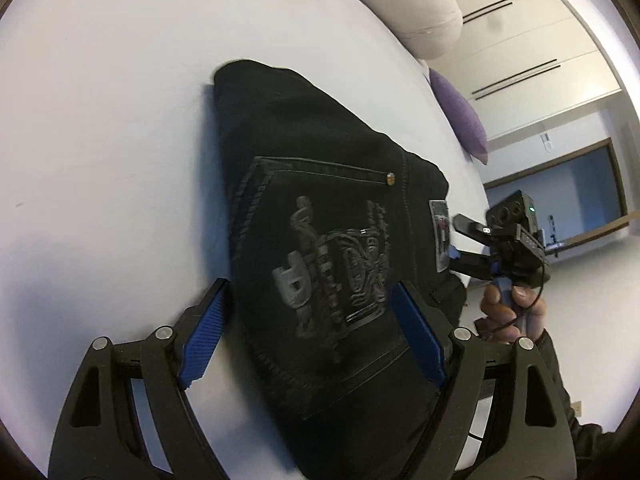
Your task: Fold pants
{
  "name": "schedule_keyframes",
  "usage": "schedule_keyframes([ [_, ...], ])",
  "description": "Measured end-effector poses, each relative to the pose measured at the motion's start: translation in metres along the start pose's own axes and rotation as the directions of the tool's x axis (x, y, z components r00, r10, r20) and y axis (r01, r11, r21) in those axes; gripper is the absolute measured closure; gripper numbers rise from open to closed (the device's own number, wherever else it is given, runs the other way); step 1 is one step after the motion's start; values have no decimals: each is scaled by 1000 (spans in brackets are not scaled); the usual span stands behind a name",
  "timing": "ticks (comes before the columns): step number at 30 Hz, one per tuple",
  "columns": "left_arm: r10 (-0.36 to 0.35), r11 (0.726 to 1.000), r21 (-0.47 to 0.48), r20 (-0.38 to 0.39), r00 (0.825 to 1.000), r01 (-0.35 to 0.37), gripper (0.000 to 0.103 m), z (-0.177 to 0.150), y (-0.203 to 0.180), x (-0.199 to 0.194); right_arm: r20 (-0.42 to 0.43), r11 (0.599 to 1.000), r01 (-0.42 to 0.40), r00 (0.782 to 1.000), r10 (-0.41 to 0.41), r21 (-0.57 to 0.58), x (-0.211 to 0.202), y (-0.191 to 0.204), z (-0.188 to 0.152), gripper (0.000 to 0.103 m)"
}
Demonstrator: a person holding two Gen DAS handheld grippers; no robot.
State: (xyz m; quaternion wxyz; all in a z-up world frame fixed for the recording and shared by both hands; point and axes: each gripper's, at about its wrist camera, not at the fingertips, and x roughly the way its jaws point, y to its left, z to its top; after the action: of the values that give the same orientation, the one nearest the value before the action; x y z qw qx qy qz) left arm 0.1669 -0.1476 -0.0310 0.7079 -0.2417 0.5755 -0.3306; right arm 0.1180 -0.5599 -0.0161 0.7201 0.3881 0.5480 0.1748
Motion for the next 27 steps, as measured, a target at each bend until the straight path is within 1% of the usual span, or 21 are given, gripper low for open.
schedule_keyframes([
  [2,-9,1000,0,-24,1000,9,24,1,-1,2,-18,1000,11,1000,-11,-6,8,2,3,44],
  [4,-10,1000,9,-44,999,11,24,5,-3,6,-27,1000,14,1000,-14,-15,14,4,4,52],
  [5,-6,1000,14,-51,999,7,26,6,-5,8,-31,999,30,999,-31,-18,17,5,4,60],
  [7,12,1000,22,-55,998,-11,38,8,-7,6,-29,998,52,998,-53,-24,19,5,2,68],
  [8,31,999,33,-54,998,-30,49,8,-8,4,-21,997,67,997,-68,-36,18,8,0,70],
  [9,49,998,43,-51,998,-47,56,8,-9,4,-12,995,87,996,-88,-52,17,12,-2,73],
  [10,51,998,44,-47,998,-49,58,8,-9,3,-2,992,105,994,-105,-68,16,16,-4,75],
  [12,43,999,32,-34,998,-42,69,8,-6,1,24,983,152,988,-150,-100,15,26,-8,77],
  [13,36,999,27,-31,999,-35,71,9,-5,-1,34,979,171,985,-168,-112,15,32,-10,79],
  [15,23,999,25,-14,1000,-23,78,11,-7,-7,55,967,210,977,-204,-144,15,46,-13,81],
  [17,17,999,40,0,1000,-17,81,14,-13,-16,70,960,219,975,-210,-173,13,63,-13,81],
  [19,19,998,66,15,1000,-20,82,19,-20,-28,81,952,218,975,-206,-213,11,83,-13,82],
  [22,49,993,103,57,997,-54,82,31,-25,-52,89,943,203,978,-186,-265,17,115,-6,82],
  [24,65,991,109,96,993,-75,82,40,-20,-72,89,939,181,983,-162,-291,27,134,4,82],
  [27,99,988,105,134,986,-114,82,46,-9,-89,79,941,146,989,-127,-306,51,154,22,82],
])
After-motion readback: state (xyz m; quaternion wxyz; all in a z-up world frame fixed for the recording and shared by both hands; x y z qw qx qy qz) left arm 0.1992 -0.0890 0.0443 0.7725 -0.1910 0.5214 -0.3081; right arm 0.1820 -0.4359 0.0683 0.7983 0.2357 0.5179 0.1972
